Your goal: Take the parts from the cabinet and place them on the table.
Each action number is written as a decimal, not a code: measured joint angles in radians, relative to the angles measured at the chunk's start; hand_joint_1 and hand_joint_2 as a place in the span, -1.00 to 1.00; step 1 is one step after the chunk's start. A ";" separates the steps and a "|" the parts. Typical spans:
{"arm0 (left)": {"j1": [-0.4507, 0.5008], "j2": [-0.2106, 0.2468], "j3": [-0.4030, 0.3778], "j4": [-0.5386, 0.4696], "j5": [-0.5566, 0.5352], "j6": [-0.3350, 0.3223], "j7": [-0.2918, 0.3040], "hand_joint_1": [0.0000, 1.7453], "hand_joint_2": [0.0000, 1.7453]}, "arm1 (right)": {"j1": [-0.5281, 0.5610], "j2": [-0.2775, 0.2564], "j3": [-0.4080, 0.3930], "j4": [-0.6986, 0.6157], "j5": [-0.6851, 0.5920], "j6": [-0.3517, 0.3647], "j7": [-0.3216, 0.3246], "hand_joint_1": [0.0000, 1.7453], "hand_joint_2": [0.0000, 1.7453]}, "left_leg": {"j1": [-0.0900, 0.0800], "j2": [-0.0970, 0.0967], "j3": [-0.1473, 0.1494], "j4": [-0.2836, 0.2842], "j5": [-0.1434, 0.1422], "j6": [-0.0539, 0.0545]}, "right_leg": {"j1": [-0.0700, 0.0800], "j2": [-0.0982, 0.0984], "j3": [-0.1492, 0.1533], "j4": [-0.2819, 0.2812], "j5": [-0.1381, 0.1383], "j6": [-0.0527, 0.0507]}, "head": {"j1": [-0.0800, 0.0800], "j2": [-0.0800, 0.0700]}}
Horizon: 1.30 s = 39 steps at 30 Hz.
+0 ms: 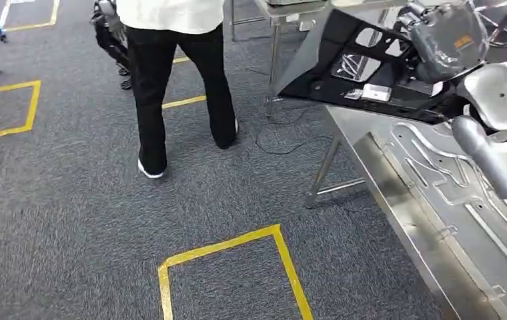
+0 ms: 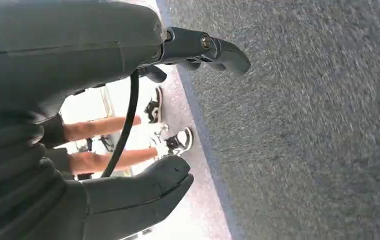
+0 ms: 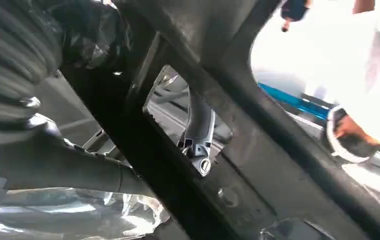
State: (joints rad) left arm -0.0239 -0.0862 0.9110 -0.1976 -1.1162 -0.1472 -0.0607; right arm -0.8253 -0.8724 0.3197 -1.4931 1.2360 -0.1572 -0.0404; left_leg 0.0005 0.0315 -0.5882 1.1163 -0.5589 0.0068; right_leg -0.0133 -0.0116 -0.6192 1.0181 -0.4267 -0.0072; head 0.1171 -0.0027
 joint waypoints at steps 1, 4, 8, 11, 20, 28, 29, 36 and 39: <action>0.002 0.000 0.001 0.000 0.000 0.000 0.001 -1.00 1.00 | 0.004 0.000 0.002 0.000 0.000 0.001 0.000 1.00 1.00 | 0.002 -0.013 -0.043 0.087 -0.041 0.000 | 0.002 0.014 0.000 0.001 -0.001 -0.005 | 0.000 0.000; 0.005 0.000 0.003 0.000 0.000 0.000 0.003 -1.00 1.00 | 0.022 -0.006 0.005 0.000 -0.001 0.004 0.000 1.00 1.00 | 0.001 -0.026 -0.126 0.226 -0.062 0.002 | 0.008 0.055 0.000 0.006 -0.004 -0.009 | 0.000 0.000; 0.007 0.002 0.004 0.000 -0.002 0.001 0.005 -1.00 1.00 | 0.025 -0.020 0.006 -0.003 -0.014 0.012 0.003 1.00 1.00 | 0.003 -0.112 -0.017 -0.064 0.102 0.022 | 0.005 0.108 0.000 0.013 -0.009 -0.006 | 0.001 0.000; 0.006 0.002 0.005 0.000 -0.004 0.002 0.005 -1.00 1.00 | 0.045 -0.038 0.006 -0.007 -0.023 0.024 0.010 1.00 1.00 | -0.001 -0.096 0.000 -0.082 0.095 0.026 | -0.002 0.146 -0.009 0.014 -0.005 0.016 | 0.000 0.000; 0.015 0.002 0.021 0.000 -0.009 0.002 0.000 -1.00 1.00 | 0.089 -0.122 -0.006 -0.020 -0.085 0.139 0.015 1.00 1.00 | 0.004 0.018 0.024 -0.118 0.098 0.044 | -0.020 0.013 -0.135 0.265 -0.104 0.058 | 0.001 0.000; 0.010 0.006 0.024 -0.001 -0.011 0.002 -0.002 -1.00 1.00 | 0.111 -0.166 -0.010 -0.033 -0.084 0.140 0.020 1.00 1.00 | 0.002 0.094 0.045 -0.093 0.057 -0.006 | -0.017 -0.020 -0.010 0.026 -0.017 0.028 | 0.000 0.000; 0.009 0.005 0.024 -0.001 -0.011 0.002 -0.002 -1.00 1.00 | 0.115 -0.175 -0.016 -0.037 -0.084 0.140 0.023 1.00 1.00 | 0.007 0.047 0.041 -0.077 0.043 -0.012 | -0.018 -0.012 -0.007 0.024 -0.017 0.023 | 0.000 0.000; 0.019 0.005 0.029 -0.001 -0.016 0.002 0.000 -1.00 1.00 | 0.127 -0.186 -0.027 -0.042 -0.082 0.183 0.037 1.00 1.00 | -0.001 -0.029 -0.099 0.149 0.000 0.015 | 0.002 0.078 -0.005 0.027 -0.020 0.002 | 0.000 0.000; 0.019 0.008 0.029 -0.001 -0.024 0.005 0.000 -1.00 1.00 | 0.126 -0.191 -0.027 -0.040 -0.080 0.203 0.038 1.00 1.00 | -0.007 -0.131 -0.009 -0.068 0.088 0.050 | 0.002 0.114 -0.006 0.027 -0.020 0.005 | 0.001 0.000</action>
State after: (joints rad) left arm -0.0047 -0.0786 0.9400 -0.1984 -1.1402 -0.1427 -0.0610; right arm -0.6992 -1.0636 0.2926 -1.5331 1.1559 0.0462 -0.0023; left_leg -0.0063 -0.0997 -0.5972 1.0479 -0.4705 0.0564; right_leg -0.0114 0.1025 -0.6254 1.0453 -0.4464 -0.0026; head 0.1179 -0.0027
